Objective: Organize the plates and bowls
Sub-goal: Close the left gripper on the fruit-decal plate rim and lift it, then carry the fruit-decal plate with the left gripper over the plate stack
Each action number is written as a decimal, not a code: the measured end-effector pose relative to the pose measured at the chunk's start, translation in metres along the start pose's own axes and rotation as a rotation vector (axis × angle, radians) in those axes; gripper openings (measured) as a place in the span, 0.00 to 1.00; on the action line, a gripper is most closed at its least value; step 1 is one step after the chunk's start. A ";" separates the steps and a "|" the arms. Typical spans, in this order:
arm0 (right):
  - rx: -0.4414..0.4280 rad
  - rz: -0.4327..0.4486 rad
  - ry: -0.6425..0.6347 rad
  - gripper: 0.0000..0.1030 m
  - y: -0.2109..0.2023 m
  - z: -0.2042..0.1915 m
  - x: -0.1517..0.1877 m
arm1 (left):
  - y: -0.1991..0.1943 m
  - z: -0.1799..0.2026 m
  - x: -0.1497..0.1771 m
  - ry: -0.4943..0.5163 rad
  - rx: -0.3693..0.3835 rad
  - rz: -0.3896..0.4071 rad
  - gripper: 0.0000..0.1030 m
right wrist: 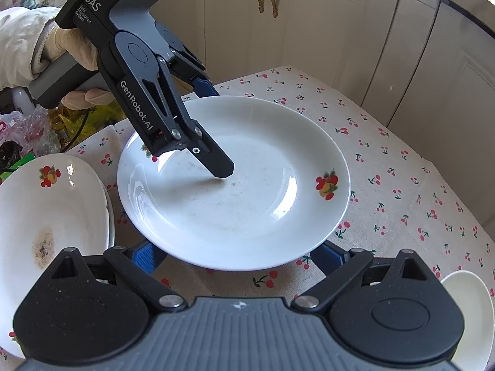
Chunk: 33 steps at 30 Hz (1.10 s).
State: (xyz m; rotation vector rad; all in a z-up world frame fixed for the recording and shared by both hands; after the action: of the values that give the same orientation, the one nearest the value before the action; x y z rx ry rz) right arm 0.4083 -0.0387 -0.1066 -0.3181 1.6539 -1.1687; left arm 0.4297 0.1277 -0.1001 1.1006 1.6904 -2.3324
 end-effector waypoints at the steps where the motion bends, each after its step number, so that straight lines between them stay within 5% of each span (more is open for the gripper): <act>1: 0.005 0.004 -0.005 0.97 0.000 -0.001 0.000 | 0.000 0.000 0.000 -0.004 0.003 0.002 0.83; 10: 0.069 0.034 -0.095 0.97 -0.004 -0.016 0.002 | -0.004 -0.001 0.002 -0.027 0.016 0.011 0.82; 33: 0.086 0.087 -0.084 0.97 -0.048 -0.029 -0.001 | -0.049 0.029 -0.005 0.017 -0.018 0.066 0.82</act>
State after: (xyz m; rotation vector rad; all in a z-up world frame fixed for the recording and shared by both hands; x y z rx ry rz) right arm 0.3691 -0.0463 -0.0678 -0.2357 1.5245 -1.1429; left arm 0.3978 0.1206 -0.0535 1.1582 1.6510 -2.2701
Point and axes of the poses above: each gripper's, at about its wrist camera, not at the fingertips, and y roughly the way its jaws point, z to its right, x to its underside, the point moved 3 cm from there along y, roughly the way its jaws point, and after that the axes turned 4 degrees about y, right-handed, at the moved point
